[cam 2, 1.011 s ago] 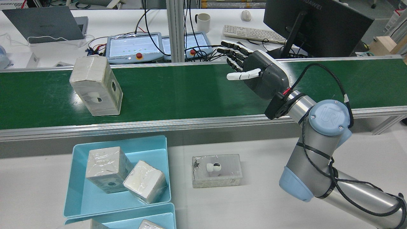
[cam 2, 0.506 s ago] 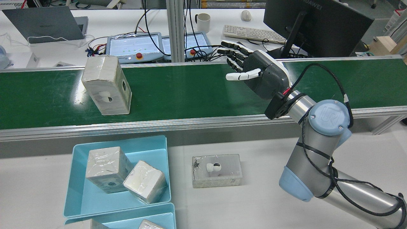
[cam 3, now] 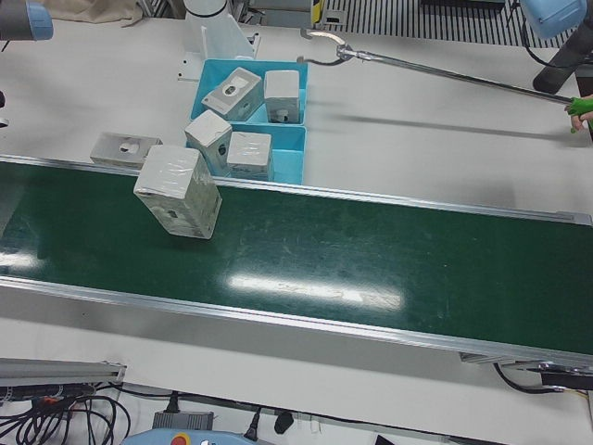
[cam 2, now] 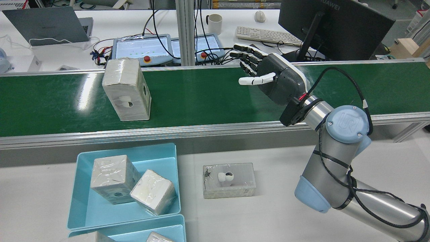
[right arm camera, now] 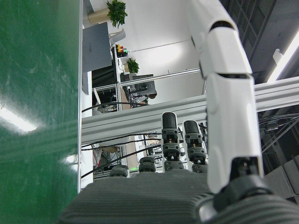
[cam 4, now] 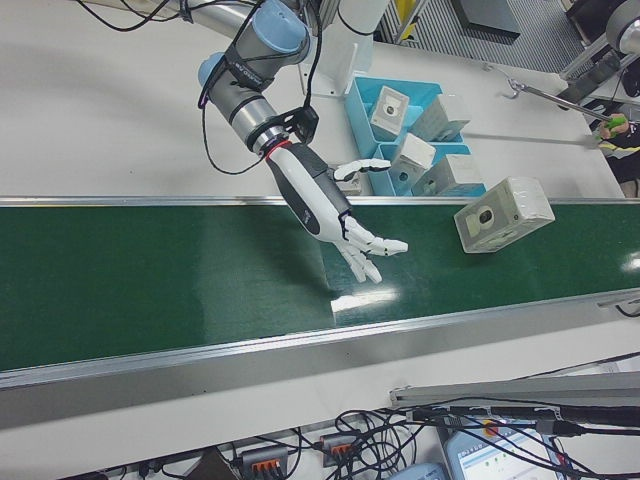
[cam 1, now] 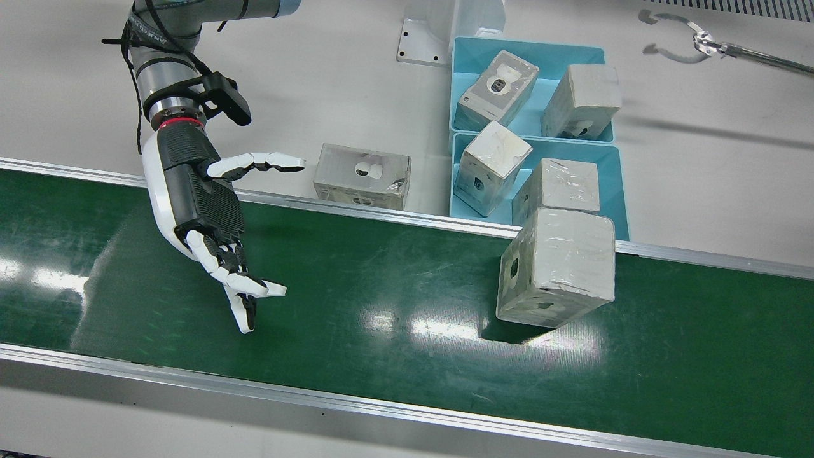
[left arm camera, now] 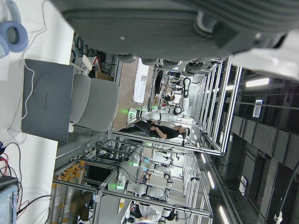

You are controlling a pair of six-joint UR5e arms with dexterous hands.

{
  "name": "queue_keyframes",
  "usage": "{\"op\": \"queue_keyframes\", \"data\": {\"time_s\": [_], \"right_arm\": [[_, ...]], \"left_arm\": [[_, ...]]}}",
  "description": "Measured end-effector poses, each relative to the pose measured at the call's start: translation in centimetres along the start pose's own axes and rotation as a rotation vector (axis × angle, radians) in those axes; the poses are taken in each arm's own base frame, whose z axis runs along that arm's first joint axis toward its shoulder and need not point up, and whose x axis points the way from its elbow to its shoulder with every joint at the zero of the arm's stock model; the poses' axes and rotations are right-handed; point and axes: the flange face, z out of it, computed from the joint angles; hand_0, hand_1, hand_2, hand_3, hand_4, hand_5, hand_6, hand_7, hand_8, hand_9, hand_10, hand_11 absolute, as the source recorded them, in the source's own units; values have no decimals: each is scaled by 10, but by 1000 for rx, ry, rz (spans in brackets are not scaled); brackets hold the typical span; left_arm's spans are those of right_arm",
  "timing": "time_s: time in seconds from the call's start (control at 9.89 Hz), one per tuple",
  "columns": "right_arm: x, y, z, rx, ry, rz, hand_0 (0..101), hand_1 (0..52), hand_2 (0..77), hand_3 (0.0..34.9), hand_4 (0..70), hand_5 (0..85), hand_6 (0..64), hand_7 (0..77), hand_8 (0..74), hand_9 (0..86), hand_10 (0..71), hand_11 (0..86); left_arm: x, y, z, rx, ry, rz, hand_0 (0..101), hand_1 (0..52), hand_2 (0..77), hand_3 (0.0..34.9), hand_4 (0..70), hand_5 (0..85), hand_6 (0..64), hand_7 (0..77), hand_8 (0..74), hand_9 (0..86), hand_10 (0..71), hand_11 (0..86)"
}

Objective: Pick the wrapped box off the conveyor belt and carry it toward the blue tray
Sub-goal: 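Hold the open right hand in the box's path on the belt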

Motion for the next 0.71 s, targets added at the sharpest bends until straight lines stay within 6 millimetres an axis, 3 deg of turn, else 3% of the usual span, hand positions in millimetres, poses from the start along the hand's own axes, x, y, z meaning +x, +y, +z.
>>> {"op": "queue_keyframes", "data": {"time_s": [0.71], "right_arm": [[-1, -3, -1, 5, 0, -1, 506, 191, 169, 50, 115, 185, 71, 235, 5, 65, 5, 16]], "left_arm": [[0, 0, 0, 0, 0, 0, 0, 0, 11, 0, 0, 11, 0, 5, 5, 0, 5, 0]]}}
